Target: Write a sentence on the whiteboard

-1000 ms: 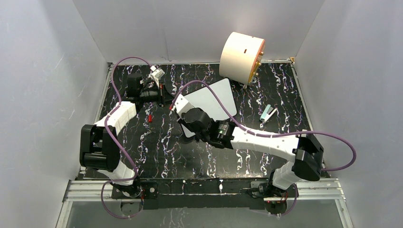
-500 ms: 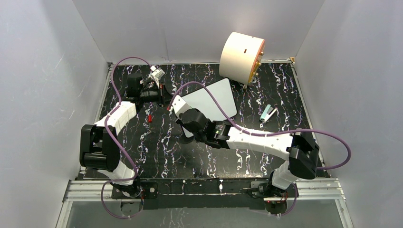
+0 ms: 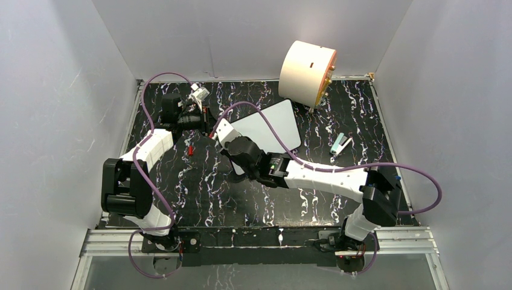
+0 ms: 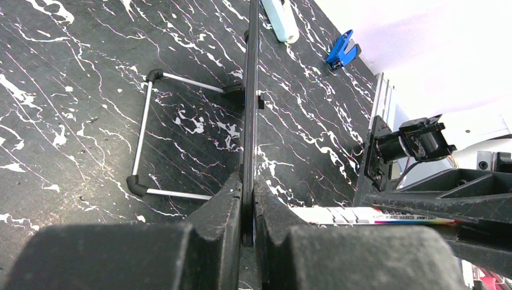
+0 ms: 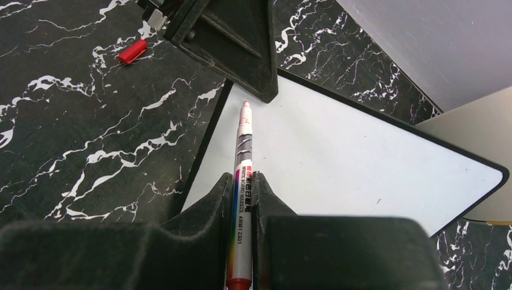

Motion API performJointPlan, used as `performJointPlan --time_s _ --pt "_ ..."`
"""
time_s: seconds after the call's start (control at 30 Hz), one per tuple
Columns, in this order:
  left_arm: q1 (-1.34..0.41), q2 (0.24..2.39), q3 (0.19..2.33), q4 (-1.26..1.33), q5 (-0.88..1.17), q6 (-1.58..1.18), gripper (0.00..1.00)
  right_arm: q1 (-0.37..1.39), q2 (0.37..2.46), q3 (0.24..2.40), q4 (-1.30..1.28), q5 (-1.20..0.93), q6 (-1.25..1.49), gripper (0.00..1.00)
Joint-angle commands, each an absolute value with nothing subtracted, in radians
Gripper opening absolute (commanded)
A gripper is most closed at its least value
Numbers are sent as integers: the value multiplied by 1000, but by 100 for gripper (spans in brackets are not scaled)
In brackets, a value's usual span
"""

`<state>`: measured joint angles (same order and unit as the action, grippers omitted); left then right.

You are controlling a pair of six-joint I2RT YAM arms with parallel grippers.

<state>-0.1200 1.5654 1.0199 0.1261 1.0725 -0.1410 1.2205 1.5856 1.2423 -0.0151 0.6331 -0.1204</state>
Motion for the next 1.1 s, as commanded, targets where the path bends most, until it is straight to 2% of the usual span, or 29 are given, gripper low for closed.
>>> performJointPlan --time_s 0.0,1.07 --pt "-138 1557 1016 81 1054 -123 0 1225 1602 1305 52 661 -142 0" --pt "-140 1560 1015 81 1058 -123 0 1225 1651 1356 -82 651 -110 0"
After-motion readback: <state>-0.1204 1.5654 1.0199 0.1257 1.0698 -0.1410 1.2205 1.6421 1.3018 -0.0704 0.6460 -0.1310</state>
